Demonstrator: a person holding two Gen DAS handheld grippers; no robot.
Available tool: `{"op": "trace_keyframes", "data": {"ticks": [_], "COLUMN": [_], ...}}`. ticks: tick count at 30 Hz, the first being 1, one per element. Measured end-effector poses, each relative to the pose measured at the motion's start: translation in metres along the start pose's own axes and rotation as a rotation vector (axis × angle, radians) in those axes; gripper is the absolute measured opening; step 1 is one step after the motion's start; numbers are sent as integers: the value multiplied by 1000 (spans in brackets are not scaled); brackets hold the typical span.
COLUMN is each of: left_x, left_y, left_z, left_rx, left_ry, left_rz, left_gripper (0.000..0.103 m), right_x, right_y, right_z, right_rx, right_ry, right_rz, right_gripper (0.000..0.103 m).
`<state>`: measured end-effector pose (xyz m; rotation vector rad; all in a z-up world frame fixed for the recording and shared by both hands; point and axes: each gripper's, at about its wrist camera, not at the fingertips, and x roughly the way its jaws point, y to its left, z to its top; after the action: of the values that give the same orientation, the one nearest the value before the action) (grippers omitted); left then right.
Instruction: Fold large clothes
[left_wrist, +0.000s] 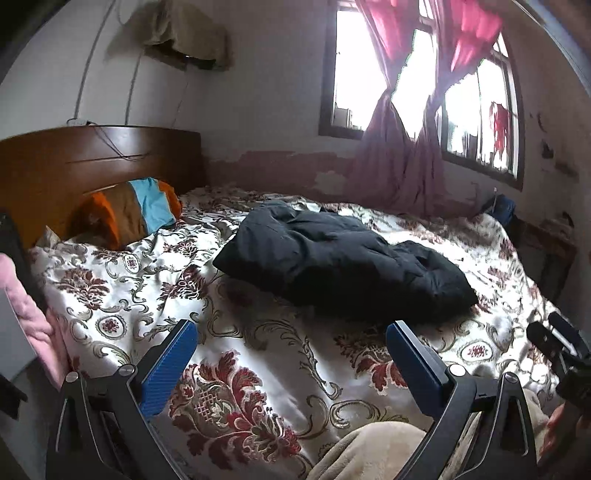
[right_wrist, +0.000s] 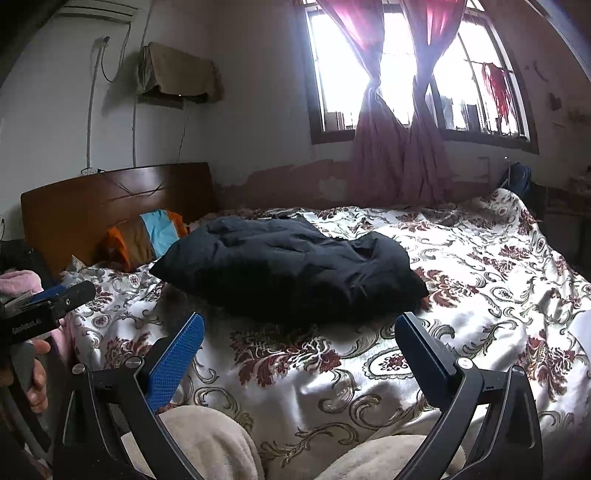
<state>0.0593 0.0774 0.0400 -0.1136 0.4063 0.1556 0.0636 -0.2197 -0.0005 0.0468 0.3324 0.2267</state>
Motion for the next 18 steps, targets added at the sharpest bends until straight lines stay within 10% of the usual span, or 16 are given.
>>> {"op": "trace_keyframes", "data": {"ticks": [18], "left_x": [9], "left_y": [-9], "left_z": [-15], "left_rx": [40], "left_ry": [39], "left_rz": [-3], "left_gripper": [103], "right_x": [7], "right_y": [-1], "right_z": [-9], "right_rx": [29], "right_ry": [31], "right_rz": [-17], "right_gripper": [101]}}
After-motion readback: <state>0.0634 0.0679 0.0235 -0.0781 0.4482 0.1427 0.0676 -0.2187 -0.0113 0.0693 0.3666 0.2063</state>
